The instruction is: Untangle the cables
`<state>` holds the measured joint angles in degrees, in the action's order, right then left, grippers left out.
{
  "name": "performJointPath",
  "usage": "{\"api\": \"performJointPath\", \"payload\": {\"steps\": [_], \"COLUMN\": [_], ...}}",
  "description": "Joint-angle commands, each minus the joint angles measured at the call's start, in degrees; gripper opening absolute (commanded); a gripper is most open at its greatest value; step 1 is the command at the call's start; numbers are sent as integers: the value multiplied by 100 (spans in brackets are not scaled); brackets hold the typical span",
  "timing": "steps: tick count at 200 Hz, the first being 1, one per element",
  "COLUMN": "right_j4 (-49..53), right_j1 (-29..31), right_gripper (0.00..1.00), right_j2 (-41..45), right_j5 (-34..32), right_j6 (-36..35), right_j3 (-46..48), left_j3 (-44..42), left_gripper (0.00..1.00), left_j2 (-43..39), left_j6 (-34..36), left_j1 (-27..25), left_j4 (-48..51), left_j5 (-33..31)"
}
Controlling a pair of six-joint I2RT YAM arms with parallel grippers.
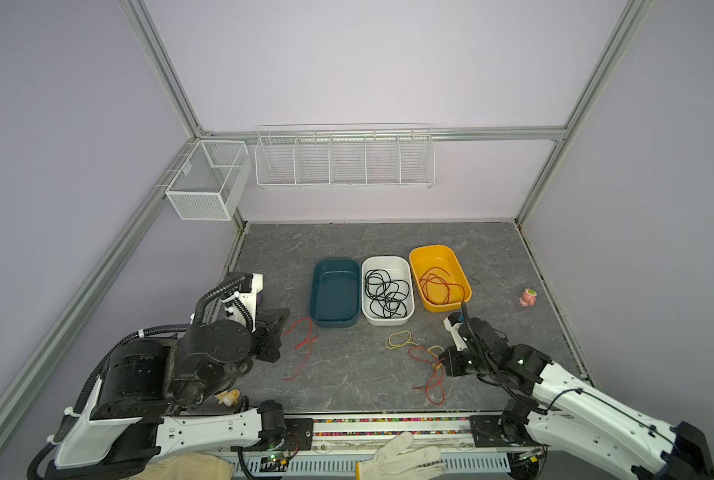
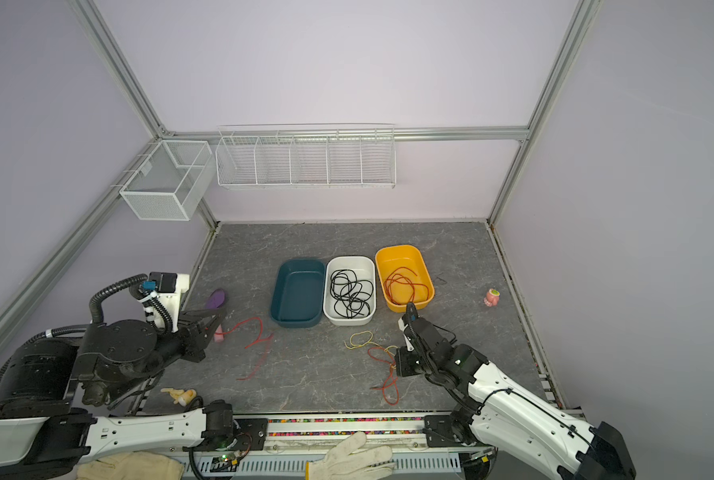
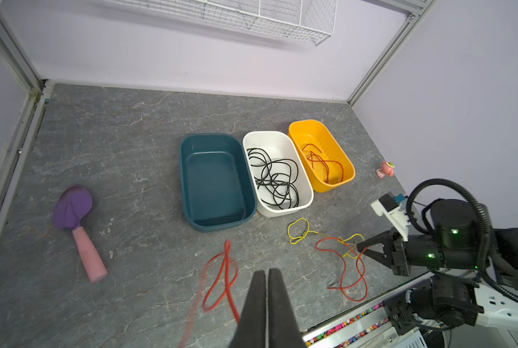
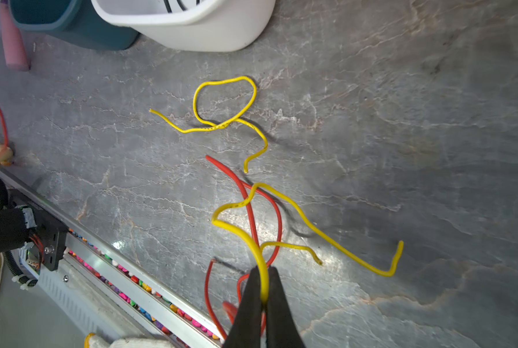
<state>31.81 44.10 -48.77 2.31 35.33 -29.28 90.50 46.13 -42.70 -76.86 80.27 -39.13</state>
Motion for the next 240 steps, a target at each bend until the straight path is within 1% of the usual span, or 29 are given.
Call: {"api": "performJointPath", "payload": {"steps": [1, 6, 26, 33, 46, 61, 79, 99, 111, 122, 133, 153, 181, 208, 240], "right_j4": [-397, -440, -486, -455, -419, -451, -483, -449, -502, -640, -768, -1065, -1287, -1724, -2462], "right_j1": [-50, -48, -50, -45, -48, -50, -21, 57, 131, 236, 392, 781, 1162, 1328, 1559], "right_gripper": [6, 6, 6, 9, 17, 26, 43, 60, 67, 71, 74, 78, 80, 81, 81], "right_j2": [-194, -211, -244, -218, -99, 47, 156, 217, 261, 290, 294, 234, -107, -489, -581], "right_j5": [307, 342, 454, 451, 486, 726, 1171, 1478, 1649, 1846, 1988, 2055, 1832, 1741, 1493], "right_j6": [-8, -25, -178, -238, -365, -564, -818, -1063, -1116, -1133, -1143, -1112, -1010, -647, -98], "right_j3": [120, 134, 75, 33, -32, -124, -253, -457, -562, -651, -759, -934, -1183, -1256, -1084], "left_j3": [457, 506, 656, 700, 762, 822, 941, 1106, 1171, 1206, 1223, 1216, 1209, 1102, 905], "left_gripper": [0, 0, 0, 0, 0, 0, 0, 0, 0, 0, 0, 0, 0, 0, 0], "left_j2": [250, 300, 533, 653, 838, 996, 1179, 1431, 1599, 1765, 1917, 2176, 2452, 2517, 2522], "left_j6": [438, 508, 660, 698, 757, 846, 940, 1046, 1105, 1169, 1217, 1324, 1413, 1431, 1400], "left_j1": [32, 31, 32, 31, 31, 35, 31, 35, 31, 32, 32, 40, 67, 92, 101], "left_j4": [24, -41, -256, -284, -350, -493, -646, -820, -930, -1038, -1152, -1351, -1575, -1858, -2125], "left_j5": [-42, 92, 219, 268, 353, 447, 515, 629, 734, 829, 918, 1067, 1225, 1367, 1468]}}
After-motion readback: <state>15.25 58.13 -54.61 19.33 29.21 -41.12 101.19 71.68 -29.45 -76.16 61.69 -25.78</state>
